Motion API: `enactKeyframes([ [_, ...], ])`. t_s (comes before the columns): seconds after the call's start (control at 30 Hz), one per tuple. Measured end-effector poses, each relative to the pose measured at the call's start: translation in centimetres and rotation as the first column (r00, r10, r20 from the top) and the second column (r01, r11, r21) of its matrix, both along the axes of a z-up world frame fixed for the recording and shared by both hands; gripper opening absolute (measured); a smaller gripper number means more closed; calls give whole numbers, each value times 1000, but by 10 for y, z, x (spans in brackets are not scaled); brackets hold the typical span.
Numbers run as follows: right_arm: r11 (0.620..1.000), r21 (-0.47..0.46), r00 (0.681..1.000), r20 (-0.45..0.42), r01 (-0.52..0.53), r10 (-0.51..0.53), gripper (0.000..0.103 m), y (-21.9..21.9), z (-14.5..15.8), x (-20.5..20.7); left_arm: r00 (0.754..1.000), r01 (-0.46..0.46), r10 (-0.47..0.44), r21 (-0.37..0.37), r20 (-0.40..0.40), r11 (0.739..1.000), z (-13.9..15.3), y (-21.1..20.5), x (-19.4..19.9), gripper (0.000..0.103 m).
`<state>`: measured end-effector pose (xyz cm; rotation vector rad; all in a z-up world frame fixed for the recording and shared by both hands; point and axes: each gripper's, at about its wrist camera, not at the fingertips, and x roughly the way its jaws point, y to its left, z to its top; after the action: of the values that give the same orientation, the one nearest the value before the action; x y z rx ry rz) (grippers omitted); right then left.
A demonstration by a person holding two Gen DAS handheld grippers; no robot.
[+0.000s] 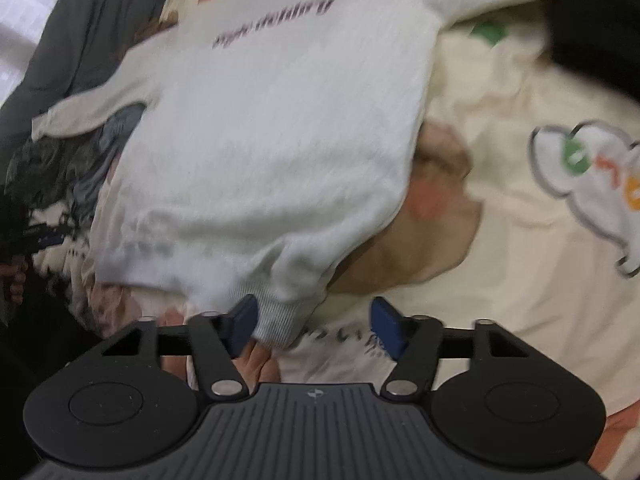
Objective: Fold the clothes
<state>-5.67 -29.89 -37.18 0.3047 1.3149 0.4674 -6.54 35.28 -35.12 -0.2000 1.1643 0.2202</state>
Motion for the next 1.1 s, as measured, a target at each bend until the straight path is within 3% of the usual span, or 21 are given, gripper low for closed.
enactKeyframes([
  [0.1,1000,10,999,-33,-6,6,51,8,-13,-4,1000,13,-13,0,-14,1000,-6,-1,-1,56],
  [0.3,999,25,997,-62,-36,37,51,27,-36,-6,999,27,-27,-6,-40,1000,-17,-5,-6,50],
  [0.47,998,44,995,-96,-33,37,51,41,-52,-2,997,28,-28,-3,-67,1000,-27,-9,-7,36],
  [0.67,999,46,992,-128,-10,16,50,48,-66,2,993,50,-55,-45,-103,998,-44,-23,-5,36],
  [0.73,999,41,990,-141,6,-1,45,48,-72,4,991,51,-57,-58,-122,997,-52,-26,-6,37],
  [0.8,999,41,988,-154,19,-13,29,49,-76,6,990,37,-47,-81,-131,996,-59,-26,-9,38],
  [0.9,999,35,987,-160,18,-12,17,50,-77,8,989,20,-34,-100,-145,995,-66,-26,-13,42],
  [1.1,998,56,985,-172,4,6,8,46,-62,6,988,20,-37,-116,-153,993,-74,-29,-19,42],
])
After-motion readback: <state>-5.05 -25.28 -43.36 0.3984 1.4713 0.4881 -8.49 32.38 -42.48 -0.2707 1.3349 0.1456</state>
